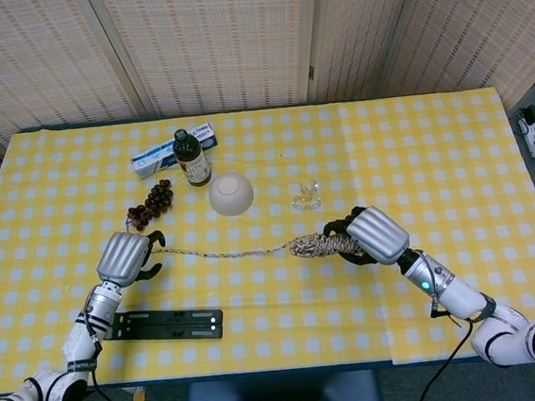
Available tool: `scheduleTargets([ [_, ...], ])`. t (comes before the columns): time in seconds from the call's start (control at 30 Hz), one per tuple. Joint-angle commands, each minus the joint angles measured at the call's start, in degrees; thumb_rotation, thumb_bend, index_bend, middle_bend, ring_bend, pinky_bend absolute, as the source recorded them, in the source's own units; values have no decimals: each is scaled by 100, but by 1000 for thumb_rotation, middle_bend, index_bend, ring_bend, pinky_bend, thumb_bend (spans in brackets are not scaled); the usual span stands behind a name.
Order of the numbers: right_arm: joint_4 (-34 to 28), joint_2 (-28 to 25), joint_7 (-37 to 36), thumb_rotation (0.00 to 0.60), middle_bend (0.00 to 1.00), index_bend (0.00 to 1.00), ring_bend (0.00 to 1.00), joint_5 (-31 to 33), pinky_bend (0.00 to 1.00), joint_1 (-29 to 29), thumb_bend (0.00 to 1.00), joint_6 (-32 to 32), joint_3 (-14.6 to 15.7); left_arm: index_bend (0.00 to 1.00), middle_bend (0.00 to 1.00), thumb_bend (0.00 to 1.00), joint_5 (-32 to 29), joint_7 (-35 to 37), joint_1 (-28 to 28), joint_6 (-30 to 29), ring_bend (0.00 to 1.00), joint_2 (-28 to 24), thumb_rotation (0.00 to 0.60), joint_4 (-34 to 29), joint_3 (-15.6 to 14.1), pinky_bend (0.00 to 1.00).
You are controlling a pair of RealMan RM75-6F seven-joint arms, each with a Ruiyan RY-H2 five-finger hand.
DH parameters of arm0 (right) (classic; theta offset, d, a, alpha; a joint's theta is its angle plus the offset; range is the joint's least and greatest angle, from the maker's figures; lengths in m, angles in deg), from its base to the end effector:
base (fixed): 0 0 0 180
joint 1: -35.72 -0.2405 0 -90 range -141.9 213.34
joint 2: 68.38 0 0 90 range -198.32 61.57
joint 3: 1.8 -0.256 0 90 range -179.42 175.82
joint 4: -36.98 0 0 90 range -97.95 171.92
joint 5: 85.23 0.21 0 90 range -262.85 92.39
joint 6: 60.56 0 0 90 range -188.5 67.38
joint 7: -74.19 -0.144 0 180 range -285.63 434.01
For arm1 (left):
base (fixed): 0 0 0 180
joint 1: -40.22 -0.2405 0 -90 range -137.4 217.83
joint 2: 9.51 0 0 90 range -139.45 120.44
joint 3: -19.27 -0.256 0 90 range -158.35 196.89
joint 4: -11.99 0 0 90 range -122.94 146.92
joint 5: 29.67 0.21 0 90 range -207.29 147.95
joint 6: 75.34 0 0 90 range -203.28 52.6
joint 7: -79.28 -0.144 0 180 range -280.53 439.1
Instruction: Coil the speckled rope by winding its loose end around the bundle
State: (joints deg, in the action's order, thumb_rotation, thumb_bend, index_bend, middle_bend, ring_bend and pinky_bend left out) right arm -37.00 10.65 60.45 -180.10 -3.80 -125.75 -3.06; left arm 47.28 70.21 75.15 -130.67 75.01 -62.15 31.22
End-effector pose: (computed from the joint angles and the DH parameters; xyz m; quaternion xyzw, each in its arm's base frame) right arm -0.1939 -0.3363 0.0461 0.7780 -0.2990 0.4424 0.3311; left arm -0.2170 0.3583 0.0325 -0.7272 -0.3382 -0.3645 0.4732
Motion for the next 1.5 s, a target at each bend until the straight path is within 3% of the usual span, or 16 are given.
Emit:
scheduleTargets([
  [0.03,-26,-8,59,600,603,794,662,39,473,-29,471,71,-21,503,882,332,-437,-101,191,282,796,315,600,389,146,753],
  [0.33,-110,-16,203,600,603,793,661,122,473,-71,471,167,-81,536,889,358,-857,-153,363,543,802,613,600,888,124,759],
  [0.93,-176,-44,314,600,603,793,663,252,473,-106,471,328,-122,574,893,386,-894,74,362,539,806,970,600,1795,-93,759],
  [1.5,-256,-64,424,600,603,794,661,310,473,-96,471,390,-127,561,893,416,-1216,-118,424,828,806,999,600,1938,-80,759],
])
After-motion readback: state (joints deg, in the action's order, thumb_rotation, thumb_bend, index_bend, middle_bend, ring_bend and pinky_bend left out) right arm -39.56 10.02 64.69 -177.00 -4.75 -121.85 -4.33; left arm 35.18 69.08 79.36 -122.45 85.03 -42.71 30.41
